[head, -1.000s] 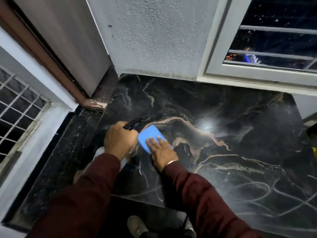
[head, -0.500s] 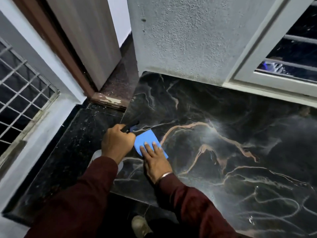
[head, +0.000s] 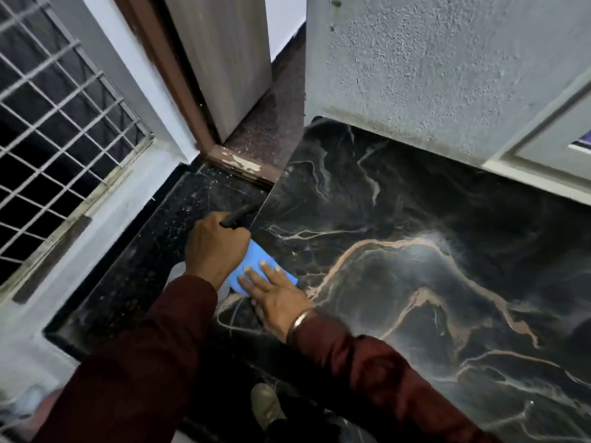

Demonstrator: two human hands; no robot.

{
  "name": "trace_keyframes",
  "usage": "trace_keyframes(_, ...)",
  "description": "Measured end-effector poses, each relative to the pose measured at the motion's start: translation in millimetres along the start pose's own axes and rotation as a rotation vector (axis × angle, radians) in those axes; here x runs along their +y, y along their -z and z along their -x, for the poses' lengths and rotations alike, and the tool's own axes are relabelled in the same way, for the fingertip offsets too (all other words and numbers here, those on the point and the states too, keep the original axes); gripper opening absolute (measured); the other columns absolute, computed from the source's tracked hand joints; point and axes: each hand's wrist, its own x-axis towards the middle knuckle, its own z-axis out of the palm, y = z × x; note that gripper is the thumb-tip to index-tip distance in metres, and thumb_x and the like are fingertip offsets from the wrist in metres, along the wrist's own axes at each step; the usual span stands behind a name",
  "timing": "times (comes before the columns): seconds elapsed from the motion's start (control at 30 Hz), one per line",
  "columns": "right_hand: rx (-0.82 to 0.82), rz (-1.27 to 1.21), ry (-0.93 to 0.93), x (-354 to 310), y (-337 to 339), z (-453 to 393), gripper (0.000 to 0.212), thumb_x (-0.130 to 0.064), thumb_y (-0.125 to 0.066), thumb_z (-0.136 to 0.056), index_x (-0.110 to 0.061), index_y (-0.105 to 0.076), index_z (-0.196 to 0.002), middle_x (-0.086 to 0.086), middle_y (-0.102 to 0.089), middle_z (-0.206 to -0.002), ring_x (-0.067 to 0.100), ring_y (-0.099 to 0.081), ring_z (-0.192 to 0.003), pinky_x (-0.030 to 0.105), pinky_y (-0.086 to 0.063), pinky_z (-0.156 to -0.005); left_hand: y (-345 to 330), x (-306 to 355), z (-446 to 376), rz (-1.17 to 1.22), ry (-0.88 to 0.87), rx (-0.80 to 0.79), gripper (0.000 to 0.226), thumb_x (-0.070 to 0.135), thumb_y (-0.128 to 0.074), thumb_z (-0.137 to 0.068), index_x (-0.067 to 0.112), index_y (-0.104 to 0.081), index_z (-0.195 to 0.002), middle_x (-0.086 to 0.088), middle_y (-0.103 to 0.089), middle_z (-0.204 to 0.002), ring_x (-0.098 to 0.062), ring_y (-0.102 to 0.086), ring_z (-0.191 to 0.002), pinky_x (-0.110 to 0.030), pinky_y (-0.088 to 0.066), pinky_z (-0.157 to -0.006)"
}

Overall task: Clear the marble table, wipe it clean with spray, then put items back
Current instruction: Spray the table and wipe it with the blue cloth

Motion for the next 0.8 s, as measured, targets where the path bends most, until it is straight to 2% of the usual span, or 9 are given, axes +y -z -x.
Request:
trace_keyframes(0.07,0.015,0.029,0.057,32.8,5.8,22.7,0.058,-0.026,-0.042,-0.084,-0.019,-0.044,-0.141,0.004,-0.047,-0.144,0.033,-0.043,-0.132,0.047,-0.034,-0.107,0.6,2.0,2.1,-0.003,0.013,0.001,0.017,0.023,-0.062,-0.078,0.008,-0.066,-0.07,-0.013,-0.065,-0.068,-0.037,-0.063,-0.071,-0.032,-0.04,-0.059)
trace_keyframes(0.13,0.156,0.106,-0.151,95.7,21.4,19.7,0.059,-0.029,-0.033,-0.083,-0.014,-0.05,-0.137,0.009,-0.052,-0.139,0.038,-0.049,-0.126,0.051,-0.041,-0.1,3.7,0.9,4.3,-0.003,0.021,0.013,0.018,0.027,-0.059,-0.073,0.013,-0.069,-0.076,-0.012,-0.069,-0.075,-0.037,-0.064,-0.075,-0.032,-0.042,-0.061)
trace_keyframes(0.2,0.177,0.033,-0.444,142.7,48.7,-0.4,0.064,-0.033,-0.024,-0.085,-0.011,-0.044,-0.141,0.014,-0.043,-0.146,0.043,-0.039,-0.131,0.053,-0.032,-0.105,7.0,-5.1,9.0,-0.004,0.023,0.021,0.021,0.028,-0.056,-0.071,0.017,-0.071,-0.08,-0.01,-0.069,-0.075,-0.036,-0.064,-0.074,-0.032,-0.043,-0.061)
trace_keyframes(0.3,0.17,-0.009,-0.62,125.8,61.2,-43.6,0.07,-0.035,-0.022,-0.082,-0.01,-0.033,-0.146,0.012,-0.031,-0.152,0.042,-0.026,-0.137,0.051,-0.021,-0.109,9.0,-14.8,18.0,0.007,0.021,0.042,0.016,0.028,-0.056,-0.072,0.015,-0.067,-0.072,-0.008,-0.064,-0.067,-0.036,-0.062,-0.07,-0.031,-0.037,-0.057)
trace_keyframes(0.4,0.15,0.205,-0.245,41.9,21.1,-60.1,0.067,-0.035,-0.025,-0.082,-0.011,-0.043,-0.142,0.007,-0.039,-0.149,0.034,-0.032,-0.138,0.05,-0.026,-0.111,8.9,-23.6,26.8,0.007,0.055,0.067,0.015,0.025,-0.055,-0.072,0.013,-0.065,-0.07,-0.01,-0.062,-0.066,-0.037,-0.061,-0.071,-0.032,-0.039,-0.058)
trace_keyframes(0.47,-0.012,0.146,0.065,-11.5,-9.9,-22.9,0.064,-0.032,-0.027,-0.085,-0.014,-0.037,-0.145,0.007,-0.036,-0.151,0.036,-0.029,-0.139,0.054,-0.023,-0.113,8.6,-27.2,33.5,0.016,0.077,0.08,0.015,0.024,-0.054,-0.072,0.012,-0.064,-0.07,-0.011,-0.064,-0.069,-0.039,-0.062,-0.074,-0.035,-0.045,-0.062)
trace_keyframes(0.6,0.051,0.101,0.233,31.5,-4.2,34.7,0.059,-0.025,-0.04,-0.084,-0.022,-0.037,-0.143,0.003,-0.046,-0.145,0.032,-0.042,-0.133,0.05,-0.033,-0.109,15.7,-34.5,42.2,0.064,0.136,0.06,0.016,0.022,-0.057,-0.076,0.019,-0.054,-0.061,-0.007,-0.059,-0.065,-0.038,-0.059,-0.072,-0.032,-0.037,-0.06)
trace_keyframes(0.7,0.234,0.044,-0.209,100.9,28.3,5.4,0.056,-0.026,-0.033,-0.085,-0.012,-0.046,-0.138,0.014,-0.05,-0.14,0.044,-0.047,-0.126,0.056,-0.038,-0.1,25.0,-43.4,47.3,0.073,0.173,0.063,0.008,0.018,-0.059,-0.082,0.02,-0.062,-0.075,-0.005,-0.062,-0.075,-0.032,-0.059,-0.074,-0.032,-0.041,-0.064)
trace_keyframes(0.8,0.232,-0.022,-0.471,76.5,38.5,-31.4,0.068,-0.032,-0.02,-0.082,-0.008,-0.041,-0.142,0.018,-0.04,-0.147,0.048,-0.033,-0.132,0.055,-0.027,-0.107,33.1,-52.7,52.5,0.066,0.187,0.08,0.009,0.023,-0.06,-0.084,0.018,-0.067,-0.086,-0.007,-0.063,-0.083,-0.033,-0.058,-0.08,-0.035,-0.044,-0.071)
